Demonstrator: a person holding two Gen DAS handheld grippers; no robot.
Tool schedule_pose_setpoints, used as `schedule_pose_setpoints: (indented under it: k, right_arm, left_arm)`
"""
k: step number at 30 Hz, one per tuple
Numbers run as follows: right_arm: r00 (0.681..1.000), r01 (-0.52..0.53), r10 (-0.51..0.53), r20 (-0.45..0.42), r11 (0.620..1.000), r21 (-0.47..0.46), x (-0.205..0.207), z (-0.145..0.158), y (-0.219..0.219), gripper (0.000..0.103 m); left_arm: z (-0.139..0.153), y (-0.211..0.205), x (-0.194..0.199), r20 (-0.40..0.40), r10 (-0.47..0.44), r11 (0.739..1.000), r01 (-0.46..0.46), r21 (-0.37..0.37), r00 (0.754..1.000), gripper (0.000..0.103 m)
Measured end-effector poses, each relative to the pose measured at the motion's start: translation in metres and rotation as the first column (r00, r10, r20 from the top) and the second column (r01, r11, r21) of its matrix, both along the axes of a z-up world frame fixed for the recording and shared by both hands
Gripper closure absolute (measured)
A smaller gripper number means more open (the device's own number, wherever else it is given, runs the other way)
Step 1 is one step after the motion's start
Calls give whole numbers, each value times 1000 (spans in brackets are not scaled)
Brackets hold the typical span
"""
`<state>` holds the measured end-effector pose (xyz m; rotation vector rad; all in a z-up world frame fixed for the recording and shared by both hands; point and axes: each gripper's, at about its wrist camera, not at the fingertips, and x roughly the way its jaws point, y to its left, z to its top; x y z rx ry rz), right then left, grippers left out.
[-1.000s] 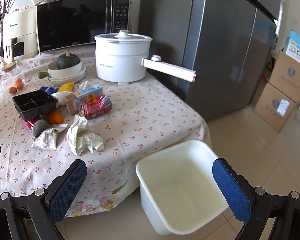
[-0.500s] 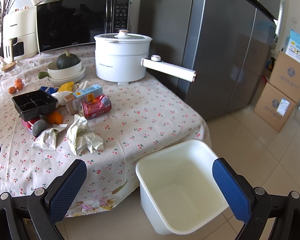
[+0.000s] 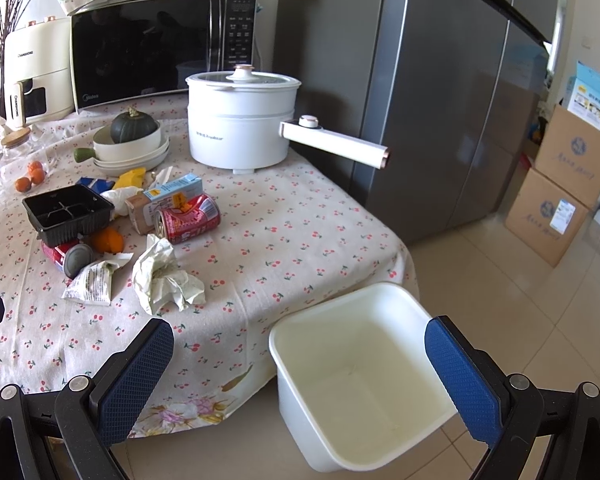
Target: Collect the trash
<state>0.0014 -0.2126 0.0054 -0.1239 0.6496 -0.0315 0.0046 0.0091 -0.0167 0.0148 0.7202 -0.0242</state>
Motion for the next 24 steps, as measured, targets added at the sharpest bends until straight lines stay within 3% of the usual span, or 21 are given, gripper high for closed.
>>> schedule_pose_setpoints:
  k: [7, 15, 17, 20, 24]
  right_arm:
    - [999, -11, 11, -45, 1000, 12, 9, 9, -1, 0]
    - [959, -29, 64, -276, 991, 130, 68, 4, -7, 0]
    - [949, -38, 75, -305, 991, 126, 84, 0, -4, 0]
    - [938, -50, 86, -337, 992, 113, 104, -9, -1, 0]
    - [915, -42, 103, -389, 986, 163, 124, -34, -4, 0]
  left_arm:
    - [4, 12, 15, -57, -22, 999, 19, -46, 998, 0]
    - [-6, 21, 60, -224, -108, 994, 109, -6, 969, 0]
    - [-11, 26, 72, -257, -124, 992, 119, -33, 958, 0]
    - [-21, 35, 93, -315, -124, 991, 104, -78, 941, 0]
    - [-41, 46, 119, -357, -84, 993, 47, -111, 930, 0]
